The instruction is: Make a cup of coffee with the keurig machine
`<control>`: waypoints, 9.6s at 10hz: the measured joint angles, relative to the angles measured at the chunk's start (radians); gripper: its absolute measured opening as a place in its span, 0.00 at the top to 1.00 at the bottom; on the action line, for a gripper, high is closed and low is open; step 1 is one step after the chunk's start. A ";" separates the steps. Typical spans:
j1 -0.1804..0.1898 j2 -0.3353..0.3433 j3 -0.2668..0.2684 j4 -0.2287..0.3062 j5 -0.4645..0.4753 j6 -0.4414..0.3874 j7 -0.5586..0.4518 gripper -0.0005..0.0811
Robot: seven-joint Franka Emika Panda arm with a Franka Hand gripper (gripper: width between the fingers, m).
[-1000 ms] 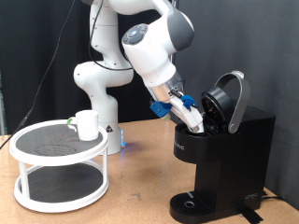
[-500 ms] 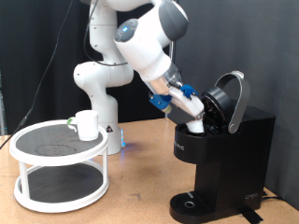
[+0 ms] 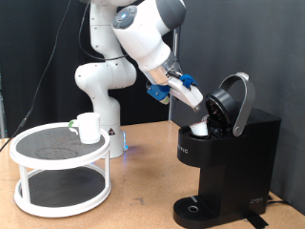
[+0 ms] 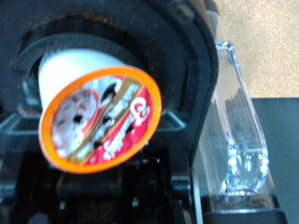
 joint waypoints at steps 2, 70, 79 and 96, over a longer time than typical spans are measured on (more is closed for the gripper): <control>0.002 0.011 0.014 -0.017 -0.004 0.033 0.015 0.09; 0.054 0.090 0.347 0.337 0.226 0.171 0.344 0.09; 0.007 0.087 0.316 0.286 0.124 0.124 0.342 0.98; -0.123 0.004 0.221 0.191 -0.076 -0.040 0.354 0.99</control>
